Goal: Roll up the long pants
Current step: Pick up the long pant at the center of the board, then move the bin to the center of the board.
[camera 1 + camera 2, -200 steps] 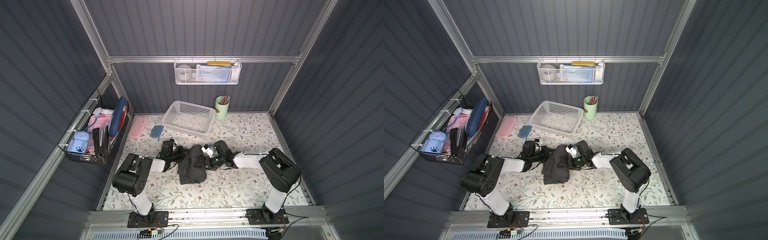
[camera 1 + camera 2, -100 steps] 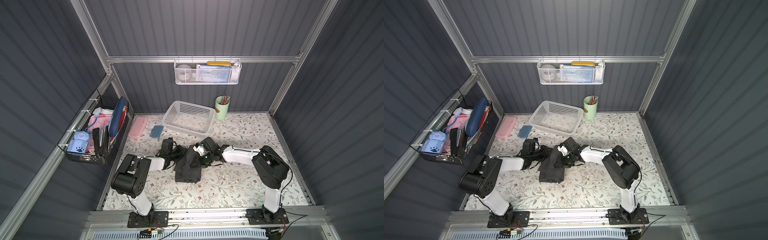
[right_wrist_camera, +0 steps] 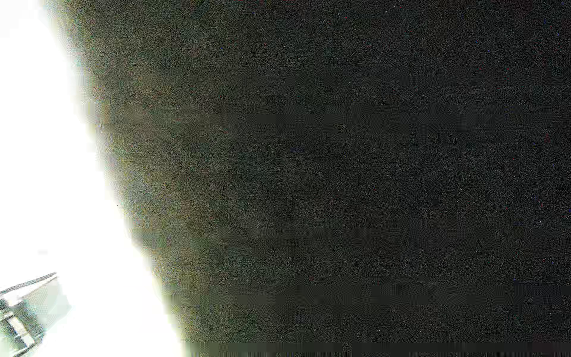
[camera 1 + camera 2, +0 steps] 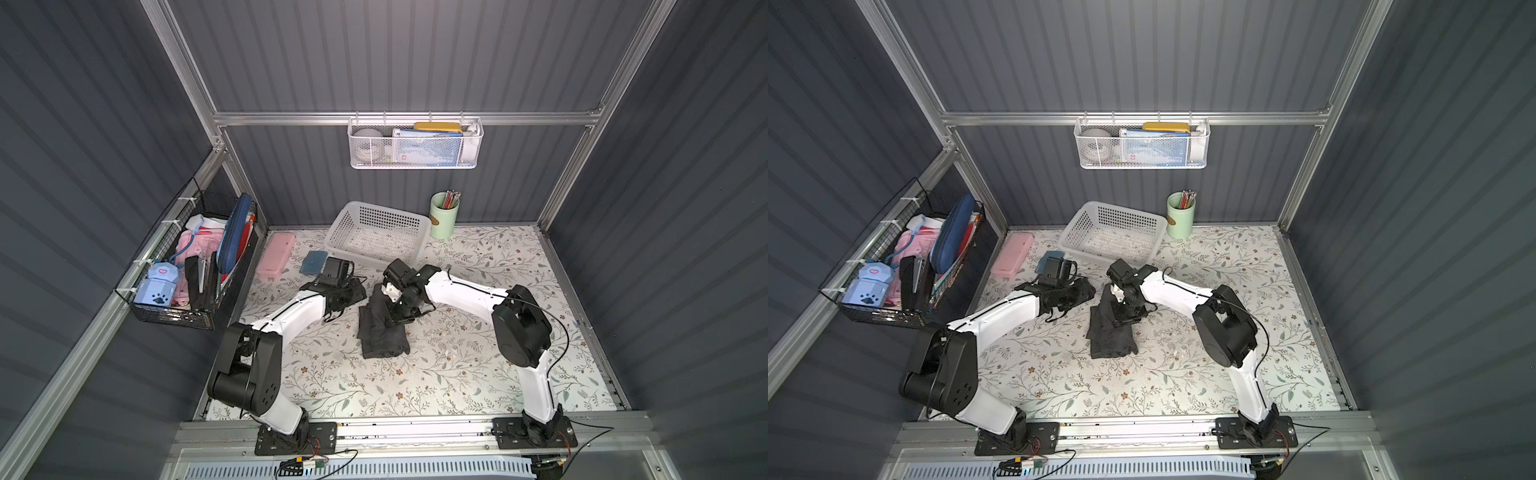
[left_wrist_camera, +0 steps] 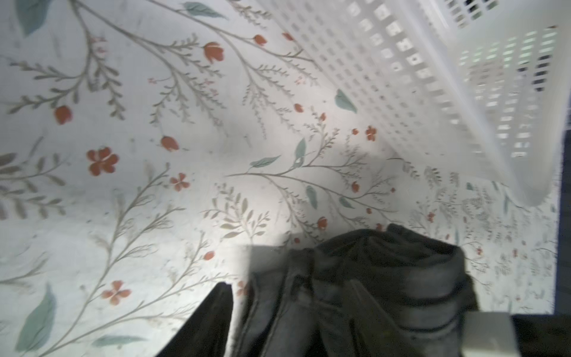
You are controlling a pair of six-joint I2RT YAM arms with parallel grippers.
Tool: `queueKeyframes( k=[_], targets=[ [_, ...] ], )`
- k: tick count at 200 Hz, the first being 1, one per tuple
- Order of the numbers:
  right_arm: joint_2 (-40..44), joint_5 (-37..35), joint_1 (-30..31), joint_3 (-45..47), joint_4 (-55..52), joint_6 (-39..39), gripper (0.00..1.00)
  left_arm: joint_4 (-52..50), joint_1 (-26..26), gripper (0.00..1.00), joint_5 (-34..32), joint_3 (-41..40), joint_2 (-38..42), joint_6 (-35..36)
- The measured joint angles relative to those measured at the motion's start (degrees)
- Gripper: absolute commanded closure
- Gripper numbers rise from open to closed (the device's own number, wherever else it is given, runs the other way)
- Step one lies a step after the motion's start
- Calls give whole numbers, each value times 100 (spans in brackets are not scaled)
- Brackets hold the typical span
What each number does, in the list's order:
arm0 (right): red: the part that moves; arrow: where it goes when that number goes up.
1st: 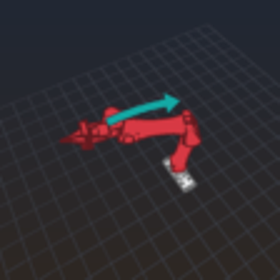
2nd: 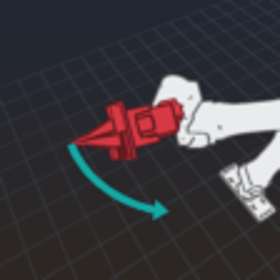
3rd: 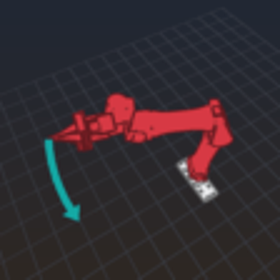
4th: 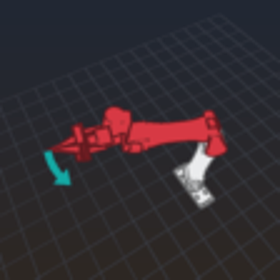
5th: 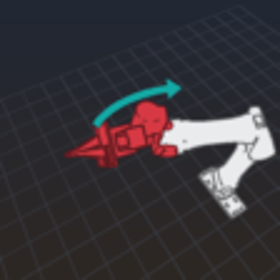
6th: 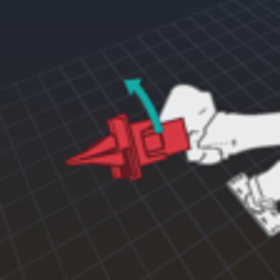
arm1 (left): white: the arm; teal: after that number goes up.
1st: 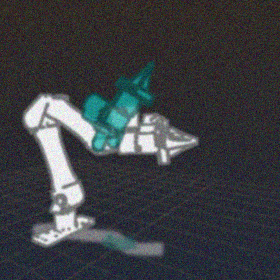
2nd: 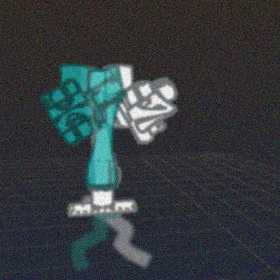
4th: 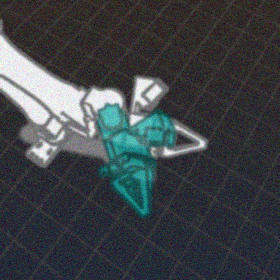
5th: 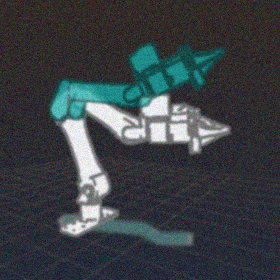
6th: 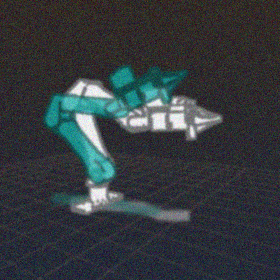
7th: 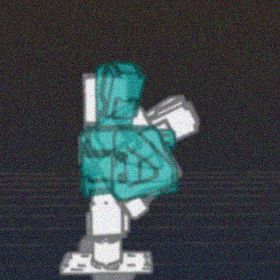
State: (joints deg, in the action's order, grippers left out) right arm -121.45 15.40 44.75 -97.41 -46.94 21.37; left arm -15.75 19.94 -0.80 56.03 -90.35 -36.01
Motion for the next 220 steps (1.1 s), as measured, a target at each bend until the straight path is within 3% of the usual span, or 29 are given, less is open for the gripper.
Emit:
queueKeyframes(
  k=[21,41,80,141,174,220],
  targets=[
    [-4,-177,4,-96,-120,-109,100,-262,0,43,-238,15,0,68],
    [544,-199,-52,581,313,-105,100,-516,0,42,-420,245,-2,127],
    [1375,638,-730,789,422,35,100,-417,-131,42,-328,1217,-138,-61],
    [2356,1392,-1526,752,739,656,100,439,-192,42,24,2835,-1676,-734],
    [2608,1657,-1650,601,782,977,100,190,-192,42,-179,3705,-2588,-994],
    [2608,1794,-1749,83,798,1110,100,-369,-192,42,-737,4218,-2732,-1410]
  ],
)
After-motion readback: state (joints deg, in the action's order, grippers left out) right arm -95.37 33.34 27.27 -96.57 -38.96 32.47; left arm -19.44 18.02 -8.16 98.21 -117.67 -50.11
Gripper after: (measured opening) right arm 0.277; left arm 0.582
